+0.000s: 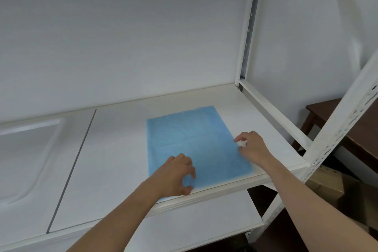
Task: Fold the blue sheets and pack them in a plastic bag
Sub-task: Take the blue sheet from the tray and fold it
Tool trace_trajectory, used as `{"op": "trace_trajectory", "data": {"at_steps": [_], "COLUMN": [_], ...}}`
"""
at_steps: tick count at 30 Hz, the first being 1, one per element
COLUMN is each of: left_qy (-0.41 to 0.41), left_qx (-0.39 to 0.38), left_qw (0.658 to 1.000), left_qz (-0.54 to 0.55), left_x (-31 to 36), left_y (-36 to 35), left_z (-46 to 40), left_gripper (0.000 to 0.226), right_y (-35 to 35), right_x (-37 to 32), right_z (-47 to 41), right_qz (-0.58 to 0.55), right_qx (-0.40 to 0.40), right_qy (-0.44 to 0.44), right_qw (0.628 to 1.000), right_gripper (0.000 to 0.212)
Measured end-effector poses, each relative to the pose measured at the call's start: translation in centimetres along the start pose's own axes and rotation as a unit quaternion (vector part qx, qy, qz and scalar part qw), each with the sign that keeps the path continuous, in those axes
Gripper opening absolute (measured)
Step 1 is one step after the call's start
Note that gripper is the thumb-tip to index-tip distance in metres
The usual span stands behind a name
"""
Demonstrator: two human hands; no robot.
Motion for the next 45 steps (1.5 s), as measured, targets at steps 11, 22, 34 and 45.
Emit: {"op": "trace_trajectory", "data": {"at_steps": [11, 22, 34, 45], "left_qy": [0.106, 0.166, 0.204, 0.252], "left_qx": [0.015, 0.044, -0.048, 0.093], "left_qw": [0.990, 0.945, 0.947, 0.916], "left_qz": [0.096, 0.279, 0.244, 0.299], "left_x": [-1.2, -5.0, -7.4, -11.5], "left_y": [0.0, -0.1, 0.1, 0.6], "left_z": [-1.5, -0.7, 3.4, 6.1], "left_gripper": [0.005, 0.026, 0.043, 0.028], "right_y": [-0.6, -0.5, 0.3, 0.8], "right_x": [-2.3, -1.3, -3.7, -3.6], "right_z": [1.3, 0.4, -0.1, -0.2], "right_qz": [-0.125, 0.007, -0.086, -0.088], "right_qx": [-0.212, -0.197, -0.128, -0.115], "right_qy": [-0.007, 0.009, 0.055, 0.053], "right_qw": [0.969, 0.980, 0.987, 0.988], "right_gripper": [0.050, 0.032, 0.011, 0.015]}}
Point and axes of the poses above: each hand's wrist, its own z-axis away from the middle knuckle, its own y-axis out of the back of the hand, x = y × z, the point moved 7 cm from there along -z, towards the middle knuckle, and after that the axes turned 1 degree about -z, right-handed, at the moved point
